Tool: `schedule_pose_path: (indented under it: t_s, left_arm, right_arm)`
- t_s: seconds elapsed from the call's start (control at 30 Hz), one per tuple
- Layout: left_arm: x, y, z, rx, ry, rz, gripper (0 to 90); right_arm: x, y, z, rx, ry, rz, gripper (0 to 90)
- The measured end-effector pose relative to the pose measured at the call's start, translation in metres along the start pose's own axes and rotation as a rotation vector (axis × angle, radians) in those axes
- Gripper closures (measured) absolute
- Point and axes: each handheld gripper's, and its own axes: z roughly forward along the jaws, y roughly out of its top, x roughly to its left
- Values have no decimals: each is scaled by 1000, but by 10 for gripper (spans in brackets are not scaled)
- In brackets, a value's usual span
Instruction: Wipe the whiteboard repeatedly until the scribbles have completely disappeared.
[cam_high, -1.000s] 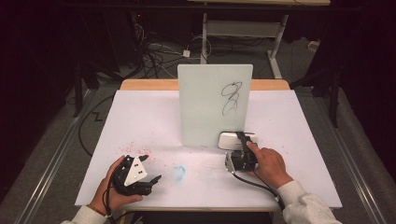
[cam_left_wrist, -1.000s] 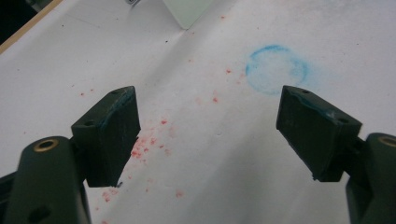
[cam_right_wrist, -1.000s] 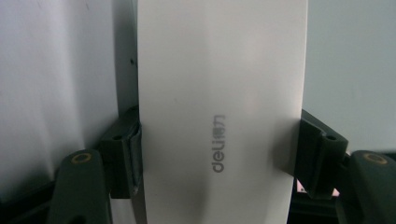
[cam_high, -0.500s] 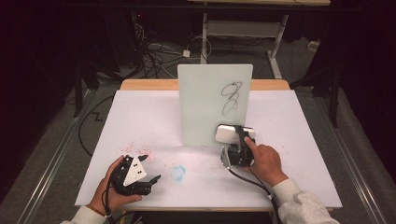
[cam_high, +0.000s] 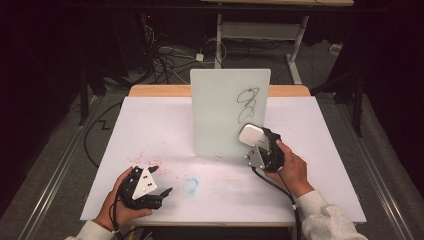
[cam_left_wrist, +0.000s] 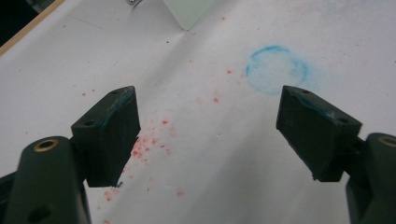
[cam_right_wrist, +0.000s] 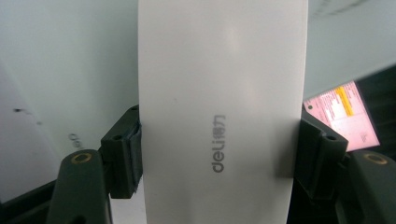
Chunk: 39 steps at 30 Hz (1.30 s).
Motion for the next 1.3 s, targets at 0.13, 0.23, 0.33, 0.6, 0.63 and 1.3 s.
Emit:
schedule_pose_path:
  t_s: [0.13,0.23,0.33,0.6,0.63,1.3]
  left_arm:
    - [0,0,0,0,-1,0,207]
    - [0,1,0,-1,-1,2,207]
    - [0,0,0,-5,0,2,207]
    - [0,0,0,-6,-1,0,207]
    - [0,0,0,-8,-2,-2,207]
    - [0,0,-1,-11,-5,-6,207]
  right_arm:
    - [9,5,1,-10,21,-2,309]
    - [8,9,2,-13,26,-2,309]
    - [3,12,2,-20,22,20,309]
    - [-19,27,4,-46,12,158,308]
    - [-22,28,4,-51,7,184,309]
    - [-45,42,6,-73,-41,392,308]
